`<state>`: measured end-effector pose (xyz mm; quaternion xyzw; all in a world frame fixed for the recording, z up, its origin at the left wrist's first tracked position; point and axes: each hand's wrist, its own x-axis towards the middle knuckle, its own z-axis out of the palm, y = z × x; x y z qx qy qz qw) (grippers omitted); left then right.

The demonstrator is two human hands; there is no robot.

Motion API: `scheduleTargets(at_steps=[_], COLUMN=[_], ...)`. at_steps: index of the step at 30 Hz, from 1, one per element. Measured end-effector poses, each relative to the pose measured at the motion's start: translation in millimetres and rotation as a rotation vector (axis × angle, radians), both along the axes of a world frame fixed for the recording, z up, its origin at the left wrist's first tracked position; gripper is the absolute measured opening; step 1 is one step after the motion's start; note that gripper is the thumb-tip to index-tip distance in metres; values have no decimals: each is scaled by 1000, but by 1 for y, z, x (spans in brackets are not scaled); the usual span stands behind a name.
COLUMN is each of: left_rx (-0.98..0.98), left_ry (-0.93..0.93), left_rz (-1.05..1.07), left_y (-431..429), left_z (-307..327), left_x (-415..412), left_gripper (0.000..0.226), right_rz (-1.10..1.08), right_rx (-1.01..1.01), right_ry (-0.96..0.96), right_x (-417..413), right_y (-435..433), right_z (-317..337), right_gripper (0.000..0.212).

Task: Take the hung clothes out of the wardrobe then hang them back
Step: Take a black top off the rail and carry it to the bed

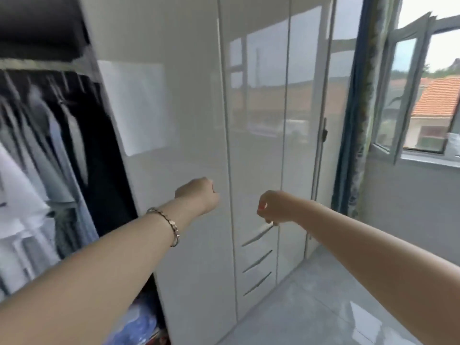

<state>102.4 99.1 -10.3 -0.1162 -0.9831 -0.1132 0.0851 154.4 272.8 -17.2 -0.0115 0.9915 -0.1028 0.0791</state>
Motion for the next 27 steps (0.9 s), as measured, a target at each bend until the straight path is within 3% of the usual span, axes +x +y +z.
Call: scheduleTargets(at_steps=[5,9,15,21,27], left_rx=[21,44,104,70,-2], left_ry=[72,155,302,331,320], left_rz=[285,474,664,713,711], left_y=[-136,-211,-267,-297,-338], left_z=[37,68,110,121,134], left_x=[-34,-60,-104,-143,-174], left_gripper=[23,17,16,15,19], right_rz=[202,378,532,720,569], right_rx=[-64,-155,-296,-343,-351], right_ry=[56,208,379,393,462], right_x=[-81,-135,-207,-272,-332], right_y=[-129,-207,-289,-371,-443], right_z=[34,63,106,130,136], right_gripper=[30,11,26,16,53])
